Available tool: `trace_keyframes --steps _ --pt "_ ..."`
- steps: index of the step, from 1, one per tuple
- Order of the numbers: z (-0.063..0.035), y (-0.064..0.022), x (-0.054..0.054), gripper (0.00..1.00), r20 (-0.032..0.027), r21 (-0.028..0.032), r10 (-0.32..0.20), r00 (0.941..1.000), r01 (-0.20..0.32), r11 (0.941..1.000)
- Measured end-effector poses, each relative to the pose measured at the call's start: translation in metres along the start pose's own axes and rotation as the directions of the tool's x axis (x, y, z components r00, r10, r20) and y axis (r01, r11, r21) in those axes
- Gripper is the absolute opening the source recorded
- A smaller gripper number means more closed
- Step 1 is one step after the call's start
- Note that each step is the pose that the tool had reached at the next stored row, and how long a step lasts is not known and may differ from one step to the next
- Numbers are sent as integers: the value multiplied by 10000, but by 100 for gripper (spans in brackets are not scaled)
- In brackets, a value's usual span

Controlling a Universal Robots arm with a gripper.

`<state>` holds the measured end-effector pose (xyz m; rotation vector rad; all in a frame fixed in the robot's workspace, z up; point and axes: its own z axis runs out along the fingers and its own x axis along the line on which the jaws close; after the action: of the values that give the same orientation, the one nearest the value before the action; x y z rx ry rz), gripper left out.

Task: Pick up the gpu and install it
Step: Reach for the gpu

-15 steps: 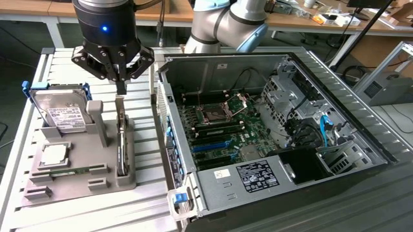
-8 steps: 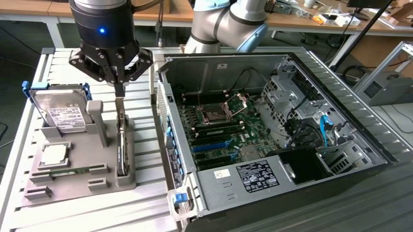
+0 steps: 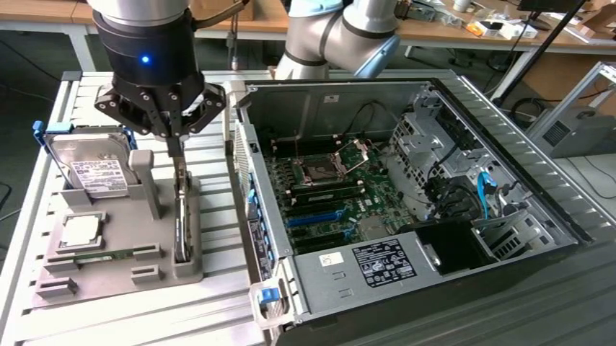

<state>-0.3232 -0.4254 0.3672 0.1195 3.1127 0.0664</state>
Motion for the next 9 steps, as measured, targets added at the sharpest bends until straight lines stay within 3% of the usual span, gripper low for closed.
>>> trace_keyframes --steps 9 --pt "-7 -202 -9 11 1 -1 1 10000 -1 10000"
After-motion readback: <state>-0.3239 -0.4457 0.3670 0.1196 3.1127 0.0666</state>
